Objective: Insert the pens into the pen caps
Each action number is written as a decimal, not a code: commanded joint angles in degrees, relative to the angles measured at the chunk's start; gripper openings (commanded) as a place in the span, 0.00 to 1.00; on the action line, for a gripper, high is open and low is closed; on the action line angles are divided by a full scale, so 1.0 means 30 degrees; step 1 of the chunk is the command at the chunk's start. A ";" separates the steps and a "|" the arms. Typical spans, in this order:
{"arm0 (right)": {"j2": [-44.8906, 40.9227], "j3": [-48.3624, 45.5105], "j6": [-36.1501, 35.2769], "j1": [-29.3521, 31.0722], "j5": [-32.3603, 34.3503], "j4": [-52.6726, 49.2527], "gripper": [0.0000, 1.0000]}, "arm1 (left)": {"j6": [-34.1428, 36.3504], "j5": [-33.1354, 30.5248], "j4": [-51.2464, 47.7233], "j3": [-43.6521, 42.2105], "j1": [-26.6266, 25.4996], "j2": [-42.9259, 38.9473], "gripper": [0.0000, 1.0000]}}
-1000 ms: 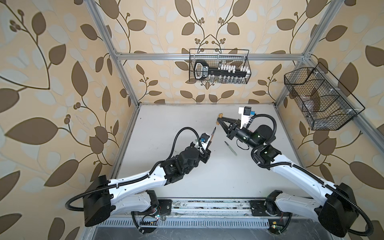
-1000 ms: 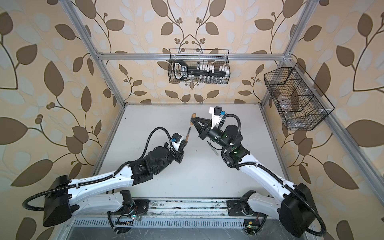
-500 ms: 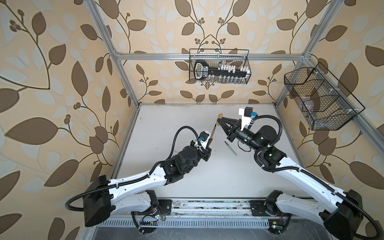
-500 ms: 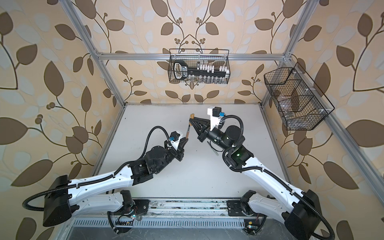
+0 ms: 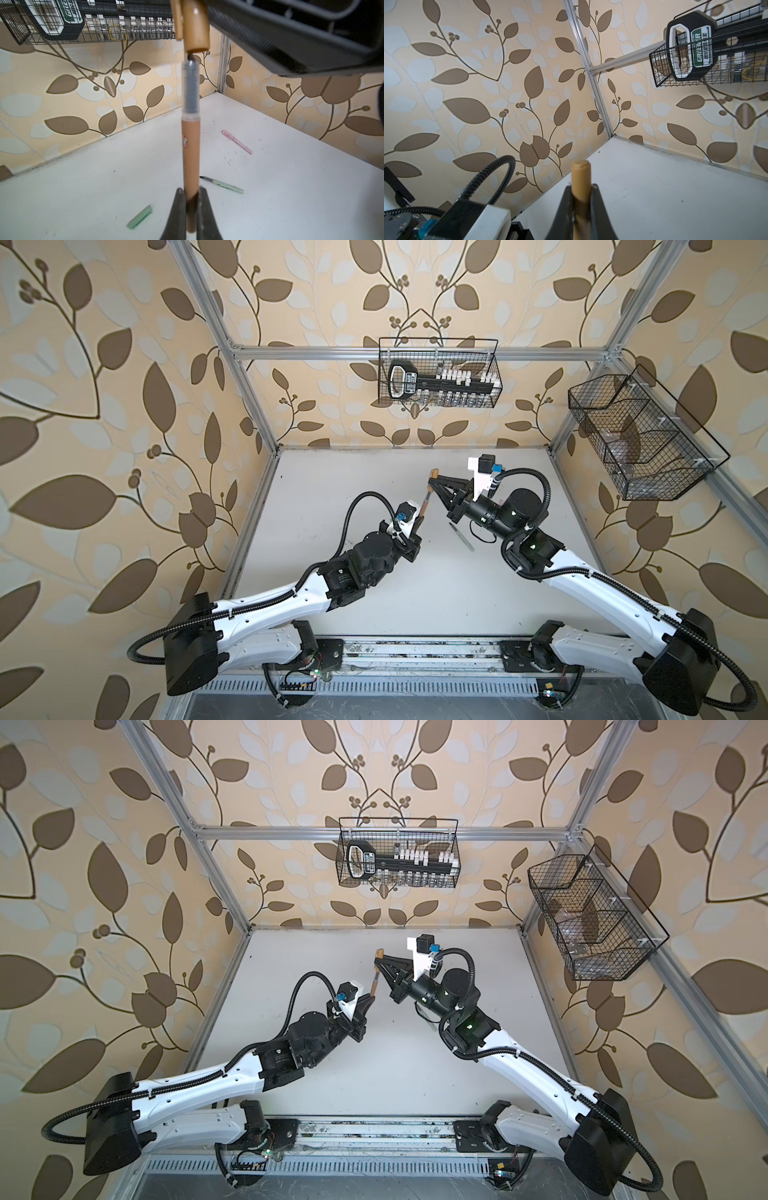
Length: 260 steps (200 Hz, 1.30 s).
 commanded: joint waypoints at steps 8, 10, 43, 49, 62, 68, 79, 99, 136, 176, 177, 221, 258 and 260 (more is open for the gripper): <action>-0.0216 0.0465 -0.0320 0.0064 0.0788 0.0954 0.00 | -0.0047 -0.0269 0.0766 0.0080 -0.0017 -0.0546 0.00; -0.0203 0.0439 -0.0322 0.0058 0.0809 0.1028 0.00 | -0.0028 -0.0274 0.0776 0.0075 -0.0018 -0.0524 0.00; -0.0181 0.0516 -0.0305 0.0047 0.0952 0.1494 0.00 | -0.0051 -0.0247 0.0747 0.0102 -0.0017 -0.0458 0.00; -0.0192 0.0538 -0.0317 0.0048 0.0971 0.1573 0.00 | -0.0037 -0.0247 0.0716 0.0130 -0.0014 -0.0430 0.00; -0.0153 0.0480 -0.0313 0.0025 0.1125 0.1692 0.00 | 0.0006 -0.0156 0.0629 0.0218 -0.0017 -0.0399 0.00; -0.0131 0.0479 -0.0313 0.0016 0.1127 0.1689 0.00 | 0.0007 -0.0159 0.0632 0.0219 -0.0010 -0.0399 0.00; -0.0105 0.0428 -0.0340 0.0012 0.1181 0.1790 0.00 | 0.0009 -0.0174 0.0673 0.0176 -0.0016 -0.0399 0.00; -0.0033 0.0301 -0.0234 0.0002 0.1184 0.2021 0.00 | 0.0051 -0.0163 0.0634 0.0190 -0.0018 -0.0398 0.00; 0.0091 0.0044 0.0141 0.0029 0.1028 0.2262 0.00 | -0.0036 -0.0248 0.0611 0.0162 -0.0018 -0.0457 0.00; 0.0253 -0.0637 0.0601 0.0093 0.1064 0.2898 0.00 | 0.0039 -0.0174 0.0539 0.0249 -0.0010 -0.0399 0.00; 0.0266 -0.0635 0.0598 0.0084 0.1058 0.2888 0.00 | 0.0038 -0.0181 0.0528 0.0249 -0.0014 -0.0399 0.00; 0.0646 -0.0751 0.0653 0.0133 0.1024 0.3140 0.00 | 0.0066 -0.0159 0.0342 0.0307 0.0012 -0.0511 0.00; 0.0816 -0.0793 0.0625 0.0164 0.0992 0.3220 0.00 | 0.0038 -0.0217 0.0299 0.0335 0.0012 -0.0491 0.00; 0.0809 -0.0791 0.0625 0.0201 0.0992 0.3221 0.00 | 0.0037 -0.0218 0.0301 0.0336 0.0012 -0.0488 0.00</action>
